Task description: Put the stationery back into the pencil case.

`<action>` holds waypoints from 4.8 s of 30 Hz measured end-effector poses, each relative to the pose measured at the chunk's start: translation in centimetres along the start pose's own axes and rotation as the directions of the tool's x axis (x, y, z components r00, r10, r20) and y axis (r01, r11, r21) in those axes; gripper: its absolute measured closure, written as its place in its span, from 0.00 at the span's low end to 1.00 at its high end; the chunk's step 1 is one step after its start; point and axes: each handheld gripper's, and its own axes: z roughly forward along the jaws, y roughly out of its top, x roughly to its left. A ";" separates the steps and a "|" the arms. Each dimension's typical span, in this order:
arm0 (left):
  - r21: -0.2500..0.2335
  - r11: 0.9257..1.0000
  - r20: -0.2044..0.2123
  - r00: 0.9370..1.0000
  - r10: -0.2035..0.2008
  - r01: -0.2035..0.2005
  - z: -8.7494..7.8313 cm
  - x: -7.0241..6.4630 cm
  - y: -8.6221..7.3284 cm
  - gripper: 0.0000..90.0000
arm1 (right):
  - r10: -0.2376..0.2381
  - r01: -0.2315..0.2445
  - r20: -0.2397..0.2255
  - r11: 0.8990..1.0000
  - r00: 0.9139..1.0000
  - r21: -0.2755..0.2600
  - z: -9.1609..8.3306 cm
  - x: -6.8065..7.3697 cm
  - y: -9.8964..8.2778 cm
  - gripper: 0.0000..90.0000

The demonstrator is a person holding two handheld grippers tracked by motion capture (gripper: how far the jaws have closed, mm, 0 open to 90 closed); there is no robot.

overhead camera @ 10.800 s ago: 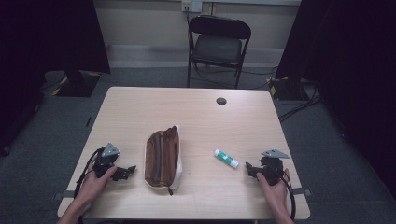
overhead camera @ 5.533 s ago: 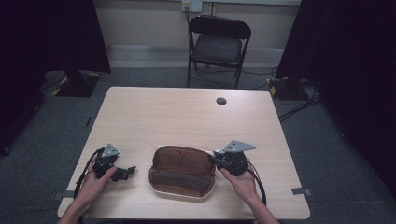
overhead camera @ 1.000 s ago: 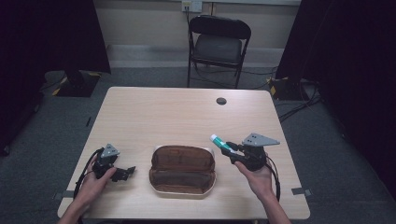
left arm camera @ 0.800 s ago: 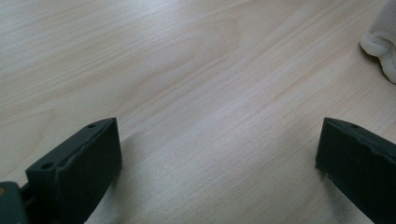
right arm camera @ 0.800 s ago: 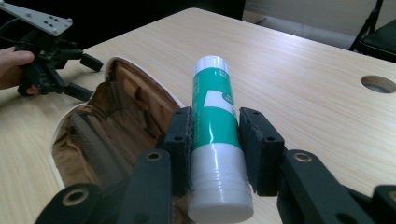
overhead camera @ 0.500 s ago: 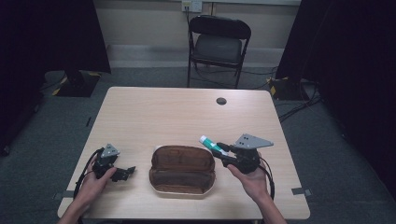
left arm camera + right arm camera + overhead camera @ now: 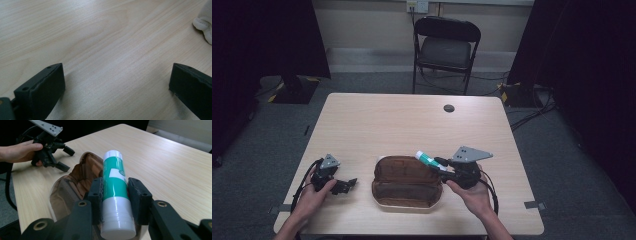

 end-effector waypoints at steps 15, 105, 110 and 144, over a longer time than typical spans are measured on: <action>-0.005 1.000 -0.002 1.000 -0.003 0.003 0.0 -0.1 0.0 0.00 | -0.041 0.043 -0.070 0.999 0.997 0.024 2.5 2.3 1.0 0.73; -0.002 1.000 -0.001 1.000 0.000 0.000 0.0 0.0 0.0 0.00 | 0.064 -0.066 0.032 0.997 0.997 0.041 1.2 -0.6 -3.1 0.66; -0.002 1.000 -0.001 1.000 0.000 0.000 0.0 0.0 0.0 0.00 | 0.080 -0.082 0.066 0.996 0.995 0.028 -0.3 -1.5 -3.6 0.67; -0.002 1.000 -0.001 1.000 0.001 -0.001 0.0 0.0 0.0 0.00 | 0.238 -0.339 0.424 0.923 0.874 0.180 -2.2 -11.4 -12.2 0.22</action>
